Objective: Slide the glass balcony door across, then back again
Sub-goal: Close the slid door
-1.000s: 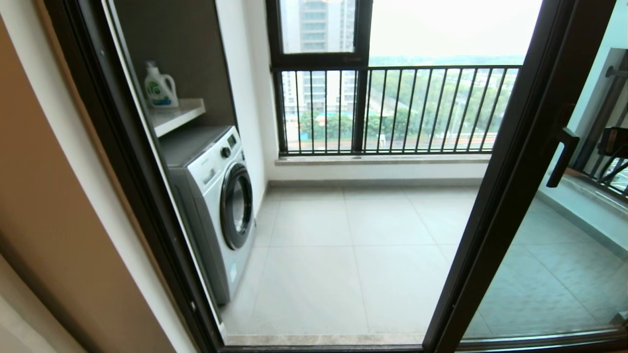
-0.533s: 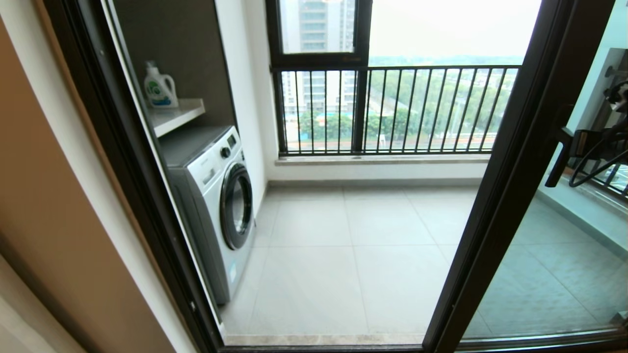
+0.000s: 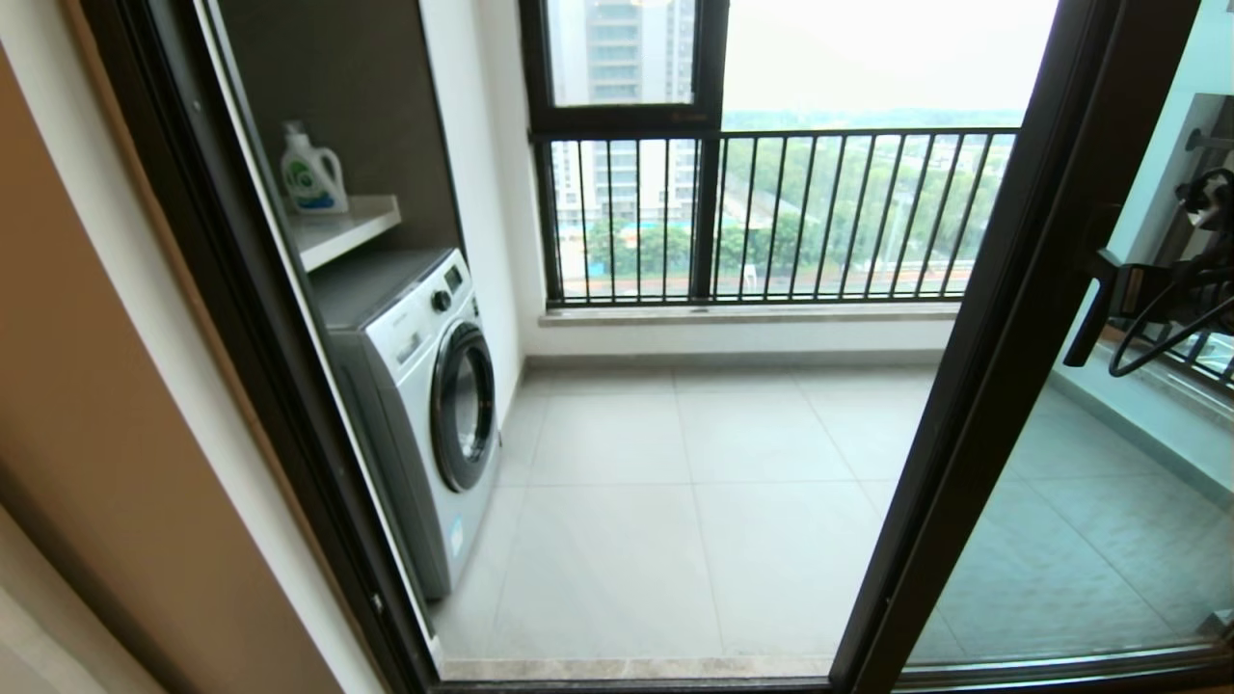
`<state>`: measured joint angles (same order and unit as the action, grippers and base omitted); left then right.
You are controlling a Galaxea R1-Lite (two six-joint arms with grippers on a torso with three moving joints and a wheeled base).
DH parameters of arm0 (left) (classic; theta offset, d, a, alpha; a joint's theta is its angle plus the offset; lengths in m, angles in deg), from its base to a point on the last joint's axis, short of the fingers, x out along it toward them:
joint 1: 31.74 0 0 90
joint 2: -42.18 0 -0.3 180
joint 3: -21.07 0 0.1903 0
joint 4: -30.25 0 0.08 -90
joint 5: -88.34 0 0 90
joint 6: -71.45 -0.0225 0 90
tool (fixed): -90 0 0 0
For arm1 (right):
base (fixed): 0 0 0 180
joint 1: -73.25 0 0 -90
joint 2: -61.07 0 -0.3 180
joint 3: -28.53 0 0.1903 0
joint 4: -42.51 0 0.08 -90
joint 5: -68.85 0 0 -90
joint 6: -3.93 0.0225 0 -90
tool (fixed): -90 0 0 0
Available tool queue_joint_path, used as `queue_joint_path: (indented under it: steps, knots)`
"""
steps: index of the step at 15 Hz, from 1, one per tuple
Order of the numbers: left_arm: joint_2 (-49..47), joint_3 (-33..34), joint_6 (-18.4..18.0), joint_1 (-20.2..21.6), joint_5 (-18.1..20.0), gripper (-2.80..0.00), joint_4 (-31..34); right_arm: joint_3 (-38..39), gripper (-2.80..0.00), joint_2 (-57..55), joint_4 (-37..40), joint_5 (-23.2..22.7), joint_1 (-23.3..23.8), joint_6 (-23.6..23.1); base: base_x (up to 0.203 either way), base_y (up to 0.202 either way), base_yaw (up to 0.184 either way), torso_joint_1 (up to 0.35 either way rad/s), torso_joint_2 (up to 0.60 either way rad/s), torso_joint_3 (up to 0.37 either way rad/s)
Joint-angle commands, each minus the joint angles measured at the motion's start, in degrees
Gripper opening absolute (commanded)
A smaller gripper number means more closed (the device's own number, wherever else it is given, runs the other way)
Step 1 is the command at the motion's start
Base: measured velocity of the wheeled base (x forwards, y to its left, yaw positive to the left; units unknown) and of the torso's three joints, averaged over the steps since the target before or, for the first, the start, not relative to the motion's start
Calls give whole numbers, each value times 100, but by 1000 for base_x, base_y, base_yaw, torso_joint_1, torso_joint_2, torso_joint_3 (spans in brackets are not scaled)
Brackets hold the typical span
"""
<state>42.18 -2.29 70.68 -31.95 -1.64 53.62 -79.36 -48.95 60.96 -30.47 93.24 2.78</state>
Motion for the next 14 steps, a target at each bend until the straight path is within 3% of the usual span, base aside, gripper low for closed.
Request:
queue_joint_path:
  steps: [1, 14]
  knots:
    - [-9, 0, -2, 3, -2, -280, 8, 108, -280, 76, -90, -43, -96, -12, 0, 0, 0, 0, 0, 0]
    - [-9, 0, -2, 3, -2, -280, 0, 821, -280, 503, -430, -17, -749, -16, 0, 0, 0, 0, 0, 0]
